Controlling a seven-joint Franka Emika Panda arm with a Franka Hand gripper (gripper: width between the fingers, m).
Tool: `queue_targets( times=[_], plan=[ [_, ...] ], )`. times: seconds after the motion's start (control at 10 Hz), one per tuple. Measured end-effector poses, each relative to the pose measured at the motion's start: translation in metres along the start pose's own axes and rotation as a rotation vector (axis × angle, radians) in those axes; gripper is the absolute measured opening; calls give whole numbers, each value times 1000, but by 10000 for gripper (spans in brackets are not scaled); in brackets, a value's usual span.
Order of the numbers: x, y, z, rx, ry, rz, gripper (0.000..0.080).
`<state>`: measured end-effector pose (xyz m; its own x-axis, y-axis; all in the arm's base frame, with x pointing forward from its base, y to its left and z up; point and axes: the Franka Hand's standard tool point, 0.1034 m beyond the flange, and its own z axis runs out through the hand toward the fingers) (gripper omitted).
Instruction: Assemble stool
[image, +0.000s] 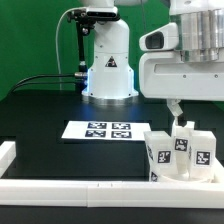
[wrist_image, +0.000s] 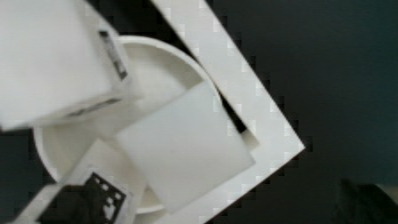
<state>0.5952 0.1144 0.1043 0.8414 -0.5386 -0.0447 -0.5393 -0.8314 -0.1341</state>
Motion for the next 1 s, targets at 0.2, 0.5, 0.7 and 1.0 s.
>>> queue_targets(
  times=[0.2, 0.5, 0.7, 1.0],
  plan=[
    [1, 4, 4, -57, 17, -256, 649],
    [-2, 4, 20, -78, 13, -291, 649],
    [0, 5, 23, -77, 24, -290, 536],
    [0, 5, 24, -76, 26, -238, 337]
  ],
)
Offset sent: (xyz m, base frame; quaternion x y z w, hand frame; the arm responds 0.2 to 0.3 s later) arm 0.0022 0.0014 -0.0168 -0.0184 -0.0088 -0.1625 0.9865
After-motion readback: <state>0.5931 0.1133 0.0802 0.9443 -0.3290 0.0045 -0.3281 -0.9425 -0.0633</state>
